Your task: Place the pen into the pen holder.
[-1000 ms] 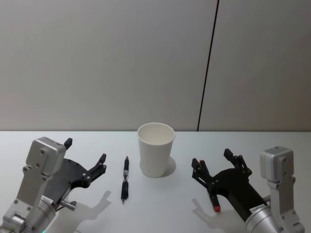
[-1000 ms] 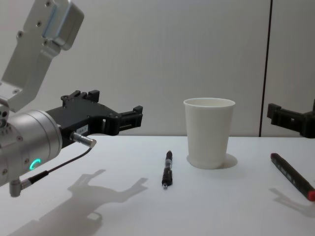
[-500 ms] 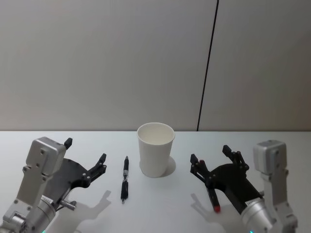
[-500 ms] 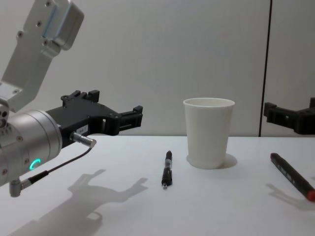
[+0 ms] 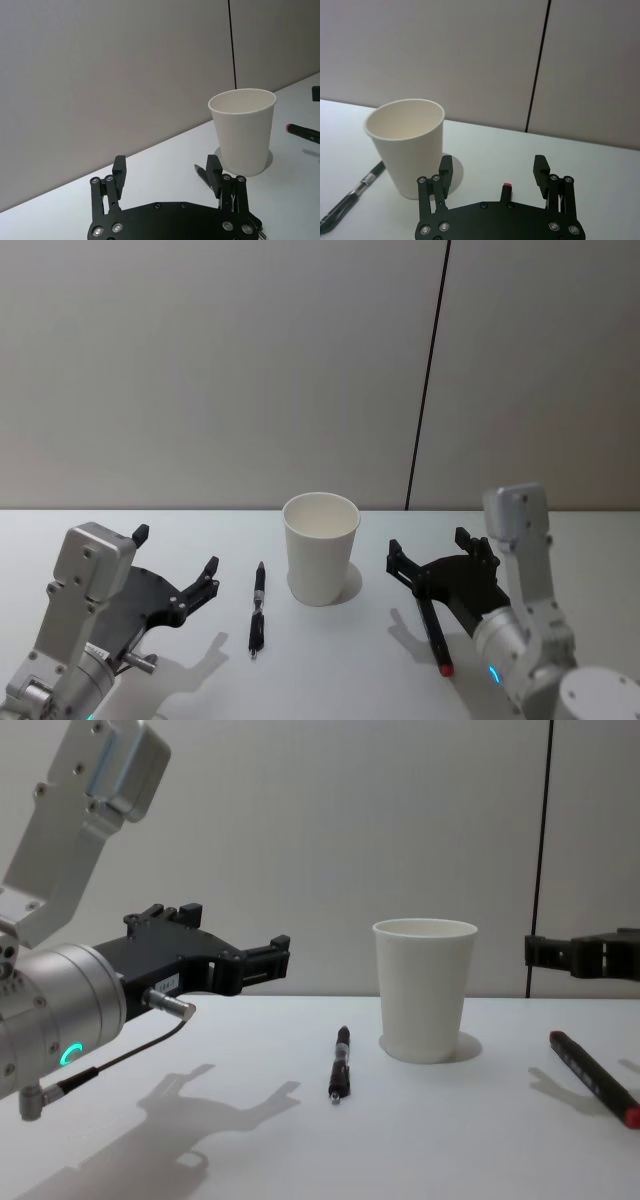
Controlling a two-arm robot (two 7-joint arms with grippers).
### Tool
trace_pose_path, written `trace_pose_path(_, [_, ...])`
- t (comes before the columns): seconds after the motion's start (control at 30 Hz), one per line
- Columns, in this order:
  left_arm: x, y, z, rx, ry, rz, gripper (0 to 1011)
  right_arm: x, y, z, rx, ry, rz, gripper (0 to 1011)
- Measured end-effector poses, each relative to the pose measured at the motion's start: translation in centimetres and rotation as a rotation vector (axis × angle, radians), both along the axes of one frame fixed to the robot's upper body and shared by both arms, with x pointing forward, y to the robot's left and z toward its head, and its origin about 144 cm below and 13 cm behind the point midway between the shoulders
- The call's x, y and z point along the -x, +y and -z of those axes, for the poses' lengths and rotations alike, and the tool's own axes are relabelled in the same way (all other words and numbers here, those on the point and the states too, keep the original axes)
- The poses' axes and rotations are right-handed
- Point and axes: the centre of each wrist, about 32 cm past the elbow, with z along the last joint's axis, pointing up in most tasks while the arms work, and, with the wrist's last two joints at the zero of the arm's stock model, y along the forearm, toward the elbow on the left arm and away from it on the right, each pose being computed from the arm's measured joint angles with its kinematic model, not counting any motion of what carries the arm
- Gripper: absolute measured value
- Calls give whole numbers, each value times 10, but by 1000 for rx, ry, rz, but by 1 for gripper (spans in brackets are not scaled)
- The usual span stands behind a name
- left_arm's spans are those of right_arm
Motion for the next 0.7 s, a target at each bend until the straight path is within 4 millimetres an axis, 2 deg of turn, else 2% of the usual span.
trace_pose_path(0.7, [0, 0, 0, 0, 0, 0, 1003, -48, 15, -46, 84, 283, 128, 1001])
